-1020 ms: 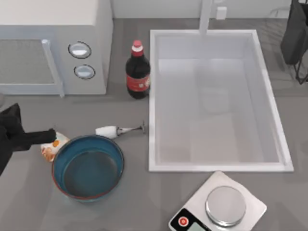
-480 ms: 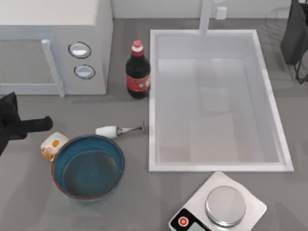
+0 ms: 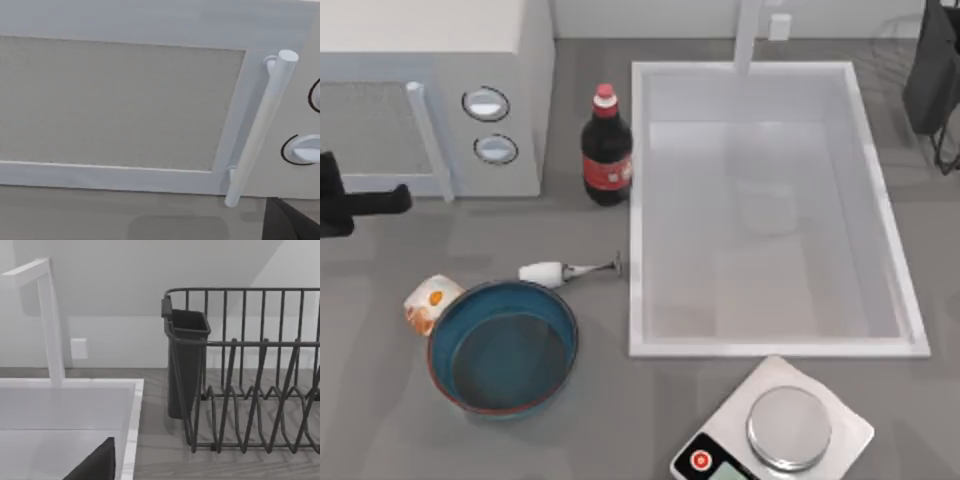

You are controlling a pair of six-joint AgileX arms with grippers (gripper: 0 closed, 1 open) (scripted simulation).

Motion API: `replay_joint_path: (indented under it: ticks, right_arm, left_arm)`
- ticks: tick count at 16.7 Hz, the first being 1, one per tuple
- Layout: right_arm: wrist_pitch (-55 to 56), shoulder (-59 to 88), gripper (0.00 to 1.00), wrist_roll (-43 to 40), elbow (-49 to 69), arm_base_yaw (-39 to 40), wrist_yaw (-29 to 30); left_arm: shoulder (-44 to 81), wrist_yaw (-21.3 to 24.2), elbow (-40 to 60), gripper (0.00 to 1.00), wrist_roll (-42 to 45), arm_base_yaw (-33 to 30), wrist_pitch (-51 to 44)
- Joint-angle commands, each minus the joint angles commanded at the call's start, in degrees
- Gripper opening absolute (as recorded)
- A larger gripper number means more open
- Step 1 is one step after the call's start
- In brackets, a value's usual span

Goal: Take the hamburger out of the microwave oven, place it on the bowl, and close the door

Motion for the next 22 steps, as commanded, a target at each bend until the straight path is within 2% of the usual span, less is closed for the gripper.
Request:
replay_joint_path:
  ticks: [12,15,22]
  right_arm:
    - [0.0,0.0,1.0,0.0,0.0,0.0,0.0]
    - [0.0,0.0,1.0,0.0,0.0,0.0,0.0]
    - [0.0,0.0,1.0,0.0,0.0,0.0,0.0]
  left_arm:
    - [-28.6,-19.4,-37.7,0.0,20.3,26.4,29.5]
    - [-31.5,-21.4,-41.5,0.0,22.4,29.2,32.5]
    - [-32.4,-21.3,-39.9,0.0,22.4,29.1,30.2]
